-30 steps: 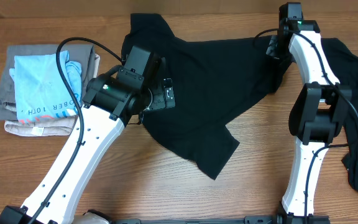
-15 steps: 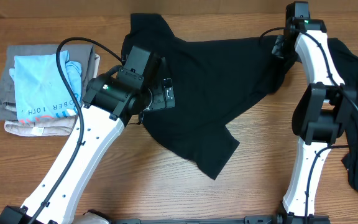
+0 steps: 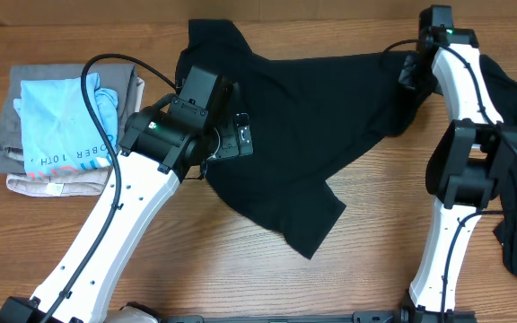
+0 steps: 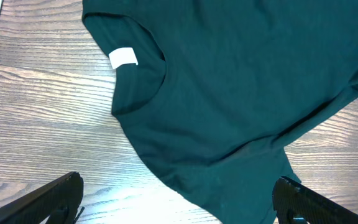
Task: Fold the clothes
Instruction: 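Move the left gripper down to the shirt's bottom-left hem and grasp it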
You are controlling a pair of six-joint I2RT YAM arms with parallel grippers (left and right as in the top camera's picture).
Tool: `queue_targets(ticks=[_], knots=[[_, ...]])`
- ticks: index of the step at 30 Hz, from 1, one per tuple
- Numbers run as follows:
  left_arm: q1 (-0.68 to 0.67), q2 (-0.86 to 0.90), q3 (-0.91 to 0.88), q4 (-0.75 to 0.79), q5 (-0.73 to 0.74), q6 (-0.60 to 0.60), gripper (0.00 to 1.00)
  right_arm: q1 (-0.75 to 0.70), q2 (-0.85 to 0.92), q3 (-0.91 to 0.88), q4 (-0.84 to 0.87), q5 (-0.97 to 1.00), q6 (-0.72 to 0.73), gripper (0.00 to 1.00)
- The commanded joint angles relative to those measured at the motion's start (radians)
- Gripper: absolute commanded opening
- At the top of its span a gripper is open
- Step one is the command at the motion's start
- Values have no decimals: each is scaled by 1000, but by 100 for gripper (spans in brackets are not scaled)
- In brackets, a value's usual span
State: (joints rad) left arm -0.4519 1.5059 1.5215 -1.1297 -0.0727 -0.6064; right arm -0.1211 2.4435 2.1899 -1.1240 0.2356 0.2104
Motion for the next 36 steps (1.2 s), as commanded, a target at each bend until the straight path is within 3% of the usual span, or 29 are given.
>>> queue_targets(ticks=[1,3,8,15,28,32,36], knots=[[-6,6,-10,3,-16,1,100,-45,-47,31,-20,-20,-2,4],[-6,6,-10,19,-21,-13,100,-65,-46,31,-35,-59,-1,4],[-6,6,-10,241,-35,-55,100,-107,-46,31,-46,-203,-1,4],[-6,6,-10,290,-23,-93,100,-131,-46,31,-64,-241,-3,4],[-78,47,-65,25,189,-184,100,-131,-46,31,-68,-241,-5,4],[-182,76,-149,79,276,-254,100,-131,-46,31,-75,-241,-5,4],[-277,127,-191,202,270,-294,99,-131,-46,31,-81,-241,-5,4]])
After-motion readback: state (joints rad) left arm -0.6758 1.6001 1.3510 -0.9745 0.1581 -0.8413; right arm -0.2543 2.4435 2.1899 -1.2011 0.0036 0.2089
